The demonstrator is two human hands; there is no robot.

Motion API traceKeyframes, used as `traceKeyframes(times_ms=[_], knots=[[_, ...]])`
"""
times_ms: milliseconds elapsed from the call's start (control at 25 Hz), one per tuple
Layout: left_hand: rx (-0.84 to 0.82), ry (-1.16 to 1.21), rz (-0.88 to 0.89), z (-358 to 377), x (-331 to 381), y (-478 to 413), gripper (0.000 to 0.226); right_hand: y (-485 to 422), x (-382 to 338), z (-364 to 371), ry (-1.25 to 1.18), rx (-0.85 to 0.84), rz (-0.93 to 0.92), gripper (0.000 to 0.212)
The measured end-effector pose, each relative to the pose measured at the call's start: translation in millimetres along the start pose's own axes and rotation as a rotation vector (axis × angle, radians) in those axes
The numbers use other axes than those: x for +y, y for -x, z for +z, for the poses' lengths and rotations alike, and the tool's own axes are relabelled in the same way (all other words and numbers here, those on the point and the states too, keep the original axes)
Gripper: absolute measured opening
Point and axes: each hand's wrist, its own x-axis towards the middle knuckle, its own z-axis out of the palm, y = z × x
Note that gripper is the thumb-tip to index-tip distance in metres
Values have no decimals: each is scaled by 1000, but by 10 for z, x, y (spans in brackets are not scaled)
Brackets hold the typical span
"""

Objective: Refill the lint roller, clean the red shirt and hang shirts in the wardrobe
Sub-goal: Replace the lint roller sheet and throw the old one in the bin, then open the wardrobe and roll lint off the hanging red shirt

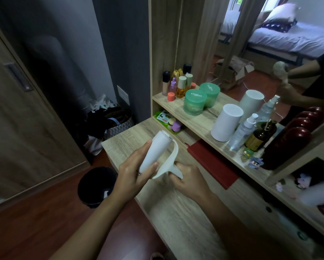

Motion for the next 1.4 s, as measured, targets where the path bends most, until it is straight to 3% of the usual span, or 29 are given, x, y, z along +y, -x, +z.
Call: traceKeyframes(times_ms=[120, 240, 320, 400, 440, 560, 600, 640, 680, 720, 800, 1000, 1200, 1400], knots=[[-33, -20, 5, -16, 10, 6, 60, 20, -12, 18, -40, 7, 12, 20], [-73, 98, -113, -41, -34, -73, 63, 9, 1, 10, -59, 28, 70, 19], [175, 298, -343, -91, -129, -202, 52, -3, 47, -17, -67, 47, 110, 26], [394, 186, -427, -190, -128, -294, 43, -14, 97, -58, -74, 72, 159, 35], [363, 53, -311, -212, -88, -285, 40, -18, 110, -72, -70, 84, 171, 36], [-106, -345, 413, -126, 75, -153, 41, -54, 80, -81, -58, 85, 159, 29], [-232, -470, 572, -89, 16, -111, 43, -69, 68, -74, -59, 80, 157, 26], [-285, -544, 609, -85, -48, -114, 45, -78, 62, -66, -59, 77, 161, 24], [-273, -570, 509, -104, -114, -145, 48, -87, 64, -60, -61, 80, 172, 24], [-241, -531, 298, -166, -153, -190, 55, -98, 78, -57, -71, 90, 182, 26], [-85, -477, -10, -323, -259, -299, 68, -128, 114, -45, -95, 118, 185, 32], [-204, -414, 33, -414, -233, -373, 68, -372, 84, 102, -128, 94, 151, 46], [-65, -393, -241, -882, -705, -488, 71, -778, -195, 501, -212, 14, 176, 26], [-29, -547, -357, -1894, -1525, -269, 70, -1292, -829, 1293, -276, -93, 157, 32]])
